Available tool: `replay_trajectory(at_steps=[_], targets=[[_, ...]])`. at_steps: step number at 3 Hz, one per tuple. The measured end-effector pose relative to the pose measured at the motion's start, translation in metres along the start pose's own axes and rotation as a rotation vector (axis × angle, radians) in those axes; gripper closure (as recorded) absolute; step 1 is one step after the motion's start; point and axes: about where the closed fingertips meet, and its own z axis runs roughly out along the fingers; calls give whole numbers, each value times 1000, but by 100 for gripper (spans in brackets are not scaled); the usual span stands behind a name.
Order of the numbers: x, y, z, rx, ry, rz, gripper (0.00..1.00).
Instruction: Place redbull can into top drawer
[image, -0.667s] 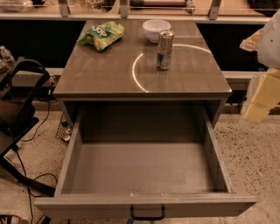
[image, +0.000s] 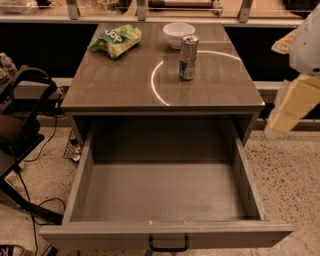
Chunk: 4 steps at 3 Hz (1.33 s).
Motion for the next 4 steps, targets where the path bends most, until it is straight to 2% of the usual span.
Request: replay_trajectory(at_steps=[1,2,3,4], targets=[[-10,-36,26,80,-105,72,0],[-13,-55,58,124,-238,132,0],[-24,-75,83,173,-406,183,0],[-41,-123,88,314,-607,246,0]])
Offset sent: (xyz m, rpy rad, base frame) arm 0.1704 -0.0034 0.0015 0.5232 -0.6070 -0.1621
